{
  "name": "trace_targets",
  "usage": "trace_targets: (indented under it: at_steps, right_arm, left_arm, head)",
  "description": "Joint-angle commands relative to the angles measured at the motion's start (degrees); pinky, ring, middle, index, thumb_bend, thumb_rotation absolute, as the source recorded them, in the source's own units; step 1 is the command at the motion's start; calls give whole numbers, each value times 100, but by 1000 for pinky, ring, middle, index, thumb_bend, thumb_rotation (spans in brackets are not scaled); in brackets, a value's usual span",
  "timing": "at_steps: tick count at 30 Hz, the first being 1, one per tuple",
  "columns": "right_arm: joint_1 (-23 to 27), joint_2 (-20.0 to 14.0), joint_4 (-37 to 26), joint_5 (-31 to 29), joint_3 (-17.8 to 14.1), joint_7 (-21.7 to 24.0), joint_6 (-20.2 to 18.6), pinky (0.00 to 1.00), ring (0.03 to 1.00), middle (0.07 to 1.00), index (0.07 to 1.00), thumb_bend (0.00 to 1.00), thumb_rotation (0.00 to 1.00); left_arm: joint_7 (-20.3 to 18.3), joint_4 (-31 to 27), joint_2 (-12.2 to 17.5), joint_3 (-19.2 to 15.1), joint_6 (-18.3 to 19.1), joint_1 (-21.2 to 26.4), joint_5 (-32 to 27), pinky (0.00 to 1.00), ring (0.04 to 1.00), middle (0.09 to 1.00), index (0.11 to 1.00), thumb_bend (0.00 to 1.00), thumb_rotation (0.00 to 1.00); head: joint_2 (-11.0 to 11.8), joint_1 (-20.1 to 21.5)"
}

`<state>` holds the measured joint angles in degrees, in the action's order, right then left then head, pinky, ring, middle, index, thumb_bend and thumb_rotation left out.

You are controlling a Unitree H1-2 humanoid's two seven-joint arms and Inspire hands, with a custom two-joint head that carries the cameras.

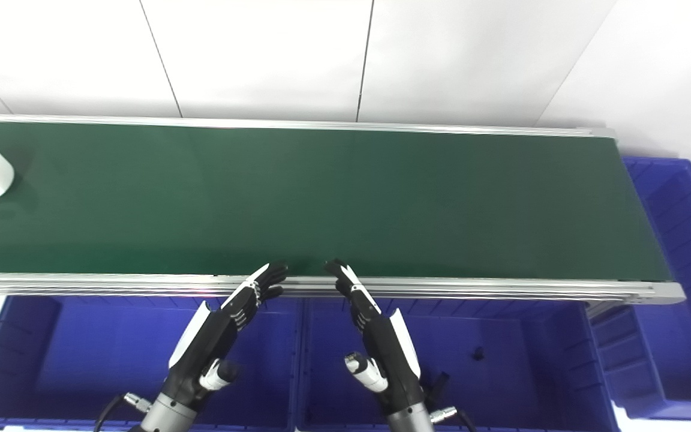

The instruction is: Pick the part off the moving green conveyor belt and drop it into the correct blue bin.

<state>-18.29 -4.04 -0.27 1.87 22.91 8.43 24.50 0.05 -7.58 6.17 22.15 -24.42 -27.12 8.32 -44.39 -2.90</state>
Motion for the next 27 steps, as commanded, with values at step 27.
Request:
trace_targets:
  at_steps: [27]
  right_arm:
    - [-57,-81,-204,118,143,289,210,1000,988,968,957,946,947]
  left_arm:
    - [424,-42,172,303,-250,29,142,875,917,920,910,935,967]
  head:
    - [150,29]
